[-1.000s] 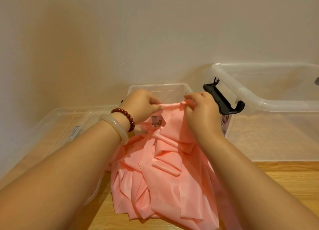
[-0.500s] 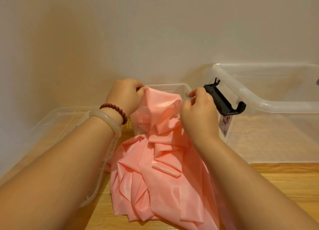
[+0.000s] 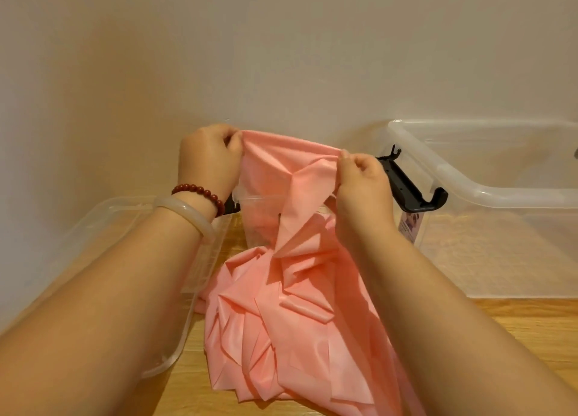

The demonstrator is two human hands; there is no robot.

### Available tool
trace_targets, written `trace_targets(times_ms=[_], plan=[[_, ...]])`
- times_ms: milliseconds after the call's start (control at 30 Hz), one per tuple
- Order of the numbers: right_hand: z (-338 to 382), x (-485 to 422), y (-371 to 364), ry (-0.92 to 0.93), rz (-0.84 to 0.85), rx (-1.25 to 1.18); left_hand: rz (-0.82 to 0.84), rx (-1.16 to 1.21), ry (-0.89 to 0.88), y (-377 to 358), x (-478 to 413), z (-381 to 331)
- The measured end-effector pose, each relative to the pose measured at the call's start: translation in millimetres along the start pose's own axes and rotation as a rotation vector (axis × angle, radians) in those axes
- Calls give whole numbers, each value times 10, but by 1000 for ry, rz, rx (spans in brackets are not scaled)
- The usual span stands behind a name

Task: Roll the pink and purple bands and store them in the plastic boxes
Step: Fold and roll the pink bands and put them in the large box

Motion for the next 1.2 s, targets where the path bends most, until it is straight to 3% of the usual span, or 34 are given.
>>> trace_targets(times_ms=[67,100,233,333,533,700,800,900,967,1000,1067,1200], plan=[[37,-48,-107,-249,69,-342,-46,57,-18,47,-12,-116],[88,-93,-129,-272,83,-359,-28,98,-24,32,-18,-171],[228,-265,-108,-106,69,-1,482,134,-36,-328,181,-295],[216,-295,-68,-41,69,99,639,90,12,-484,399,-266],[175,-242,-115,-44,99,-30,494,385,94,-472,410,-298],[310,-314,6,246,-97,302,287,568,243,-413,253,-178],[273,-301,12,244,-94,291,218,567,266,-380,199,-181],[179,-352,55,8,-100,132,413,715,376,-414,210,-179],[147,-398,37,-135,-54,-79,639,602,330,-443,273,-165],[157,-415,19,-154,-23,-163,674,527,286,-433,293,-143],[213,-445,5,-111,19,-137,601,551,267,-392,270,-87],[318,-430,37,91,-17,150,405,716,238,-287,157,-96]])
Point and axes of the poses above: each hand's wrist, its own x-axis away from the middle knuckle, its own y-axis out of the back of the hand, z = x × y, the point moved 5 cm from there along -x, towards the middle knuckle, and after that the axes turned 2 degrees about -z, right-handed, at the moved point
